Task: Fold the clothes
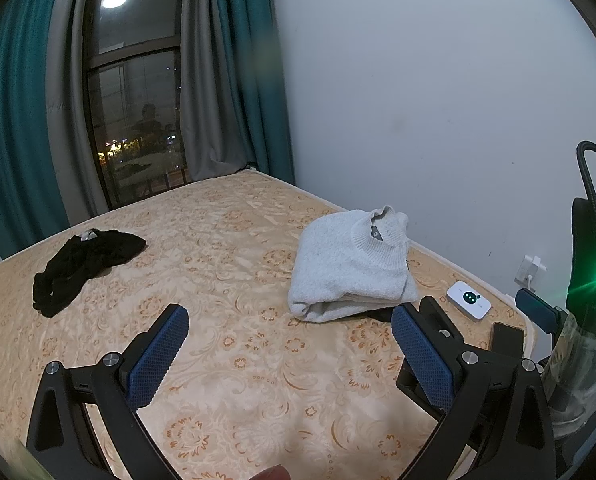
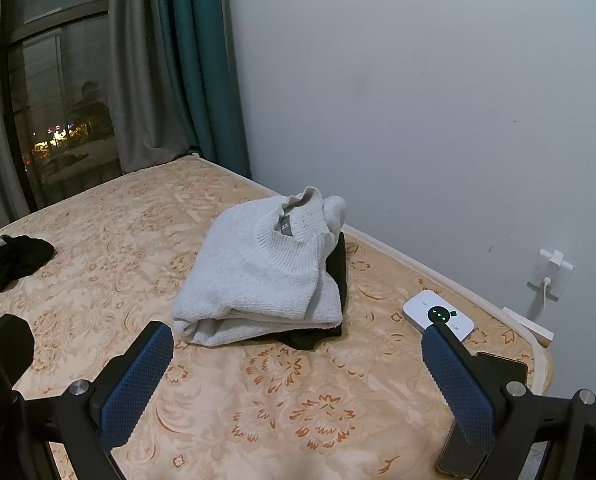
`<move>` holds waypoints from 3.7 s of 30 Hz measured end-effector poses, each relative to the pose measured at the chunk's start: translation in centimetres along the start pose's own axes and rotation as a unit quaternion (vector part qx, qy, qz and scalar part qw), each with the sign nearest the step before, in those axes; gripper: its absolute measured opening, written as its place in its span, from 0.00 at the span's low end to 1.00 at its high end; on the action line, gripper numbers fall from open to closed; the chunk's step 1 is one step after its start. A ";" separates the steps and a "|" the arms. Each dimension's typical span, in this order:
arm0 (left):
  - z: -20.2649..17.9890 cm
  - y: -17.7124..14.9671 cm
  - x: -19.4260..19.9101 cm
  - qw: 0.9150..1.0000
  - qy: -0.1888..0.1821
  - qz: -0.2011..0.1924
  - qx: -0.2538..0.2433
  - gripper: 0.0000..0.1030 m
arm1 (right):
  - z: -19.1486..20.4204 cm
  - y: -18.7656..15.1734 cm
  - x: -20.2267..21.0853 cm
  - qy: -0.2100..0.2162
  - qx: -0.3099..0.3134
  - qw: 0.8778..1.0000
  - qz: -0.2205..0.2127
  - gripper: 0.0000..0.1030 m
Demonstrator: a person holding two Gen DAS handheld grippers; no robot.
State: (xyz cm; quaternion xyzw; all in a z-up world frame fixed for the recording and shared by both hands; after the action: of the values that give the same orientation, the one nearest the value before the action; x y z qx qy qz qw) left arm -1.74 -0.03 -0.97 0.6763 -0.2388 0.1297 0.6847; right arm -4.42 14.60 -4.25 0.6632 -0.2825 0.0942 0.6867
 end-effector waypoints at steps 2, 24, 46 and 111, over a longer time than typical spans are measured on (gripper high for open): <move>0.0 0.0 0.0 1.000 0.000 -0.001 0.000 1.00 | 0.0 0.1 0.0 0.000 0.000 1.000 -0.001 1.00; -0.5 0.4 0.2 1.000 0.005 0.001 -0.008 1.00 | -0.1 0.2 0.4 0.001 -0.004 1.000 -0.002 1.00; -0.5 0.6 0.7 1.000 0.014 -0.013 -0.012 1.00 | -0.4 0.4 0.7 0.001 -0.008 1.000 -0.009 1.00; 65.6 -19.5 0.6 0.937 0.174 -0.012 0.303 1.00 | 76.4 -13.1 -9.6 0.345 0.305 0.887 0.039 0.92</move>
State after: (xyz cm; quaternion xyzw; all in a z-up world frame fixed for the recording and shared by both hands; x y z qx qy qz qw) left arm -1.39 -65.89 -19.40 0.8214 -0.0573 0.3037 0.4793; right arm -25.83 -58.04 -23.46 0.7539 -0.0105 0.4249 0.5009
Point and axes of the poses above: each gripper's, at about its wrist camera, not at the fingertips, and x roughly against the way its jaws point, z to its left, y to its top, the point moved 2 cm from there along -x, roughly the way its jaws point, and after that the axes turned 10 degrees about -y, right-handed, at the moved point
